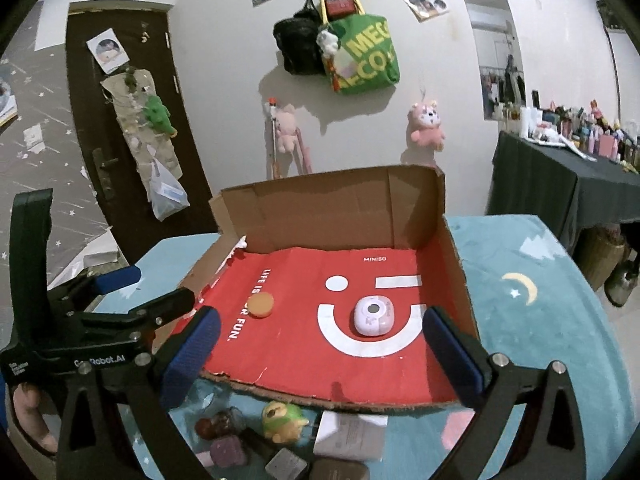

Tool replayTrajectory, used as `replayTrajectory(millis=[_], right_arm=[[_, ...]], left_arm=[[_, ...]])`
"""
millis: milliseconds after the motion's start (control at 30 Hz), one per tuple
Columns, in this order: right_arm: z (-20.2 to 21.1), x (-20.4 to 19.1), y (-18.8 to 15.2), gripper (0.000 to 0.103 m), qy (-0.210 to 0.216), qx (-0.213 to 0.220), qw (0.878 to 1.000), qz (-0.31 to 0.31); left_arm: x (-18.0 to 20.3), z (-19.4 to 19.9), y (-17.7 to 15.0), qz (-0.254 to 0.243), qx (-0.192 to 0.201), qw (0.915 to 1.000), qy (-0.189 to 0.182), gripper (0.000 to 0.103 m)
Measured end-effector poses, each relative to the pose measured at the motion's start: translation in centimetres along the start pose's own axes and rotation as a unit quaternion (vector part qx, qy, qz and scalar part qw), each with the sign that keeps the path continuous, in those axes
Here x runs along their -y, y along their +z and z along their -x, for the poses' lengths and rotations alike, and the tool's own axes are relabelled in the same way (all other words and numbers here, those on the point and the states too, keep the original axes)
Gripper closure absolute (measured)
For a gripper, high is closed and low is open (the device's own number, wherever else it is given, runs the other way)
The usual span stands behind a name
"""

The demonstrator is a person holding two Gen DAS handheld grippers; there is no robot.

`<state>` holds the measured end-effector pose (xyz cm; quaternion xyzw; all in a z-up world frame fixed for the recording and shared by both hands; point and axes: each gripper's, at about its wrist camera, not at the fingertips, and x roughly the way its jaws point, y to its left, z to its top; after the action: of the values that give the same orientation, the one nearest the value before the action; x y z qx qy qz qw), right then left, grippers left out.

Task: Organize rigid objects
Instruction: 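Open both tools to release the compact and pink case in the box, then withdraw both tools from the box back toward the remaining items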

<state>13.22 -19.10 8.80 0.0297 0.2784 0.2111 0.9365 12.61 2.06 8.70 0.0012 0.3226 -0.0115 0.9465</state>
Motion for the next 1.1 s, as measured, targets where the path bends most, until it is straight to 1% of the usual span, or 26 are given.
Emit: replayTrajectory(millis=[133, 367, 467, 633, 867, 1100], right_arm=[[1.7, -0.7, -0.7, 0.0, -0.007, 0.016, 1.0, 0.016], [3.6, -1.4, -2.3, 0.0, 0.011, 0.029, 0.999, 0.03], [3.9, -1.7, -3.2, 0.0, 0.013, 0.026, 0.999, 0.033], [4.2, -1.8, -4.6, 0.0, 0.022, 0.015, 0.999, 0.028], [4.7, -2.3, -6.4, 0.0, 0.028, 0.009, 0.999, 0.034], [4.8, -3.0, -8.0, 0.0, 0.037, 0.001, 0.998, 0.046]], left_arm=[[0.0, 1.4, -1.3, 0.003, 0.004, 1.0, -0.004, 0.0], [-0.3, 3.2, -3.4, 0.011, 0.004, 0.9998, -0.015, 0.0], [-0.4, 3.9, -4.2, 0.014, 0.006, 0.9998, -0.014, 0.0], [-0.8, 4.7, -5.5, 0.028, 0.003, 0.9993, -0.026, 0.0], [-1.2, 5.3, -7.2, 0.034, 0.001, 0.9994, -0.008, 0.0], [-1.5, 5.0, -8.6, 0.038, -0.015, 0.9991, -0.008, 0.0]])
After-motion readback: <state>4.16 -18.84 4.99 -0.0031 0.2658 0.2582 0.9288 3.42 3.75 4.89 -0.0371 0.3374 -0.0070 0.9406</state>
